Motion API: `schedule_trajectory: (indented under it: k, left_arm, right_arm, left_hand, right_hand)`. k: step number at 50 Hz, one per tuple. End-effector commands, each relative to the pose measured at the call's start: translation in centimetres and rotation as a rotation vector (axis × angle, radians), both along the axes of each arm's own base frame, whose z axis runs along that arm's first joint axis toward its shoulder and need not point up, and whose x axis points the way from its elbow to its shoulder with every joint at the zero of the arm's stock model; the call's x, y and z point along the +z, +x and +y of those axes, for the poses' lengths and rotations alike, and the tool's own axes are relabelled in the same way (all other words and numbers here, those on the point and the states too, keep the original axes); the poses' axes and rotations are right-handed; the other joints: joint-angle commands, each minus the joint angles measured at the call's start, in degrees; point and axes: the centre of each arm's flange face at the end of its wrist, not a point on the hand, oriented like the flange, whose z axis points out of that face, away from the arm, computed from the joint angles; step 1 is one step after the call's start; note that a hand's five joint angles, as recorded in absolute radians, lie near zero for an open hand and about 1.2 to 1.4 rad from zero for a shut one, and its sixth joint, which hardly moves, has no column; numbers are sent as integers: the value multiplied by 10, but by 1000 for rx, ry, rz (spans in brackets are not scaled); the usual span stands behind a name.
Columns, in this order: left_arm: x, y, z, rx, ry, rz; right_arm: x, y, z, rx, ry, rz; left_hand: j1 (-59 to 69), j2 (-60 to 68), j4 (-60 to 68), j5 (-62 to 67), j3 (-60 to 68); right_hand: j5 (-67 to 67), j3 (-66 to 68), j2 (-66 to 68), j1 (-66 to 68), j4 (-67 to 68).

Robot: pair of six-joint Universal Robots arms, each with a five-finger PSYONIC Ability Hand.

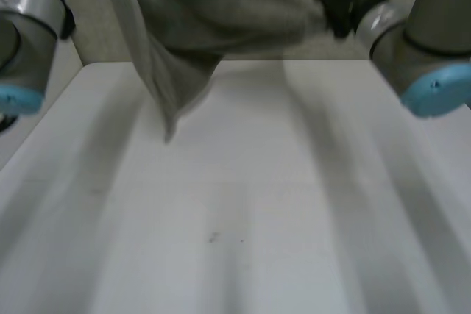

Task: Fold the towel.

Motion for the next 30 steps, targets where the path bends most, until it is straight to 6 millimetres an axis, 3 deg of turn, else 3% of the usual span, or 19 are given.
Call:
schedule_trajectory:
  k: [1,2,4,5,7,12,18,23,30]
  left_arm:
    - [-105,-6,19,-133,243,-126]
    - [-106,-6,19,-133,244,-126]
    - [-140,-6,33,-189,303,-181]
    - [-140,-6,33,-189,303,-181]
    - [-168,-6,49,-229,340,-250]
    - [-193,-3,71,-264,374,-358]
    - [-196,-1,88,-304,359,-429]
    - [-197,3,112,-353,352,-475]
    - [-191,12,120,-339,327,-502]
  right_arm:
    - [-105,-3,22,81,298,167]
    - [-105,-3,22,81,298,168]
    - [-137,-6,30,91,341,233]
    - [-138,-6,30,91,342,233]
    - [-161,-11,39,101,362,298]
    - [-175,-21,49,103,395,341]
    - [-169,-37,57,80,420,339]
    - [-162,-57,79,92,459,332]
    - [-157,-74,94,84,450,310]
  left_hand:
    - [115,102,102,107,102]
    - [115,102,102,107,102]
    - [115,102,102,107,102]
    - [115,102,102,107,102]
    - [115,102,102,107,102]
    - [115,102,102,107,102]
    - [115,102,102,107,102]
    - [115,102,102,107,102]
    - [115,102,102,107,102]
  right_hand:
    - [37,34,45,41,31]
    - [37,34,45,41,31]
    - [37,34,45,41,31]
    - [37,34,45,41,31]
    - [37,34,45,41,31]
    - [37,34,45,41,31]
    - [37,34,45,41,31]
    - [37,34,45,41,31]
    - [37,34,45,41,31]
